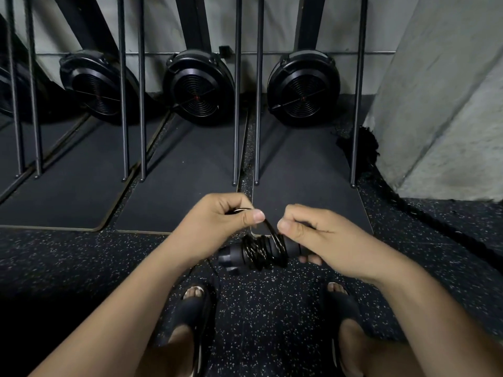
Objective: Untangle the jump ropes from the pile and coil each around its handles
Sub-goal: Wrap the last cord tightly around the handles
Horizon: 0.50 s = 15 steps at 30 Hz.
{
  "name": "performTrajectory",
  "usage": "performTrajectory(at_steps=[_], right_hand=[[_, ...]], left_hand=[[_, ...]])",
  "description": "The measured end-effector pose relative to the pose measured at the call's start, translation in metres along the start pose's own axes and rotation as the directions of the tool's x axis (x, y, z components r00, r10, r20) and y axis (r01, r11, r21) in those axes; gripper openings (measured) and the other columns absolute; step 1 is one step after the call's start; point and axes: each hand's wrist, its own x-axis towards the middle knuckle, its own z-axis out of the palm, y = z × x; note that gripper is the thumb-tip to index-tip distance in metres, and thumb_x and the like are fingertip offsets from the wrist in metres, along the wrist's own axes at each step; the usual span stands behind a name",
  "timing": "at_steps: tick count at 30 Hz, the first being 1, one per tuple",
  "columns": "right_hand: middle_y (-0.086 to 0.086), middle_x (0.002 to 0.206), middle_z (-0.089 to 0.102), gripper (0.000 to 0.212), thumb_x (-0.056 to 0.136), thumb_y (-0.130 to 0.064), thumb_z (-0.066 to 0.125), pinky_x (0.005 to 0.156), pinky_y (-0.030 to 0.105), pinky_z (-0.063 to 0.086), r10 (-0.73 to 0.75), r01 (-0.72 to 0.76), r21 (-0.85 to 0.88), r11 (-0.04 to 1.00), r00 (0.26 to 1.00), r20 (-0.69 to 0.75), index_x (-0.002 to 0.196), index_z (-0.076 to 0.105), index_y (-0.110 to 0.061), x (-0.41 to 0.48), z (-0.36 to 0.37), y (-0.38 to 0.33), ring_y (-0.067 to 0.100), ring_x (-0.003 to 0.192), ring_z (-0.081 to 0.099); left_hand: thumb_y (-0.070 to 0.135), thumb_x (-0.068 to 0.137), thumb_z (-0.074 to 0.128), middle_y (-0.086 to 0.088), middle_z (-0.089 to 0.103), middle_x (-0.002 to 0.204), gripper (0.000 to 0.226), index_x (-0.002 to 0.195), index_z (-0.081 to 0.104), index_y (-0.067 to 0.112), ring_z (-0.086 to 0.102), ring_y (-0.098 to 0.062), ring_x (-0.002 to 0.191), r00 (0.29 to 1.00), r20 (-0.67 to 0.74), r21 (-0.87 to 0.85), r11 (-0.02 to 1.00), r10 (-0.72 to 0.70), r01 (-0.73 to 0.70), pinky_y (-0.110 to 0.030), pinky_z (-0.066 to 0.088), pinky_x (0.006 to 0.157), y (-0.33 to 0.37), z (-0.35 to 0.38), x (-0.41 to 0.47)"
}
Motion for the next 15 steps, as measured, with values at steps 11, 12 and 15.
performTrajectory(at_steps=[11, 12, 15], right_hand=[[0.014, 0.082, 0.067, 0.047, 0.1, -0.04, 0.06, 0.053, 0.03, 0.043, -0.055, 0.254, 0.5, 0.828, 0.924, -0.378, 0.093, 0.047, 0.004, -0.005, 0.0, -0.03, 0.028, 0.066, 0.058], [0.011, 0.079, 0.065, 0.046, 0.1, -0.044, 0.06, 0.056, 0.034, 0.044, -0.04, 0.254, 0.434, 0.864, 0.895, -0.444, 0.089, 0.048, -0.001, -0.003, -0.001, -0.027, 0.031, 0.067, 0.057], [0.008, 0.085, 0.061, 0.042, 0.104, -0.048, 0.062, 0.067, 0.041, 0.05, -0.07, 0.191, 0.151, 0.97, 0.813, -0.578, 0.082, 0.053, -0.014, 0.006, -0.005, -0.009, 0.023, 0.067, 0.061]], left_hand=[[0.042, 0.11, 0.053, 0.002, 0.028, 0.061, 0.038, 0.093, 0.074, 0.017, 0.023, -0.015, 0.053, 0.99, 0.071, -0.222, 0.965, -0.125, 0.138, -0.031, 0.018, 0.051, -0.007, 0.043, -0.004], [0.047, 0.11, 0.048, 0.002, 0.027, 0.061, 0.04, 0.097, 0.076, 0.023, 0.023, -0.017, 0.053, 0.991, 0.067, -0.154, 0.98, -0.116, 0.125, -0.03, 0.019, 0.05, -0.004, 0.049, -0.003], [0.049, 0.112, 0.045, 0.008, 0.039, 0.057, 0.037, 0.1, 0.074, 0.03, 0.036, -0.012, 0.049, 0.996, 0.068, 0.165, 0.985, -0.056, 0.044, -0.029, 0.031, 0.05, -0.003, 0.06, -0.008]])
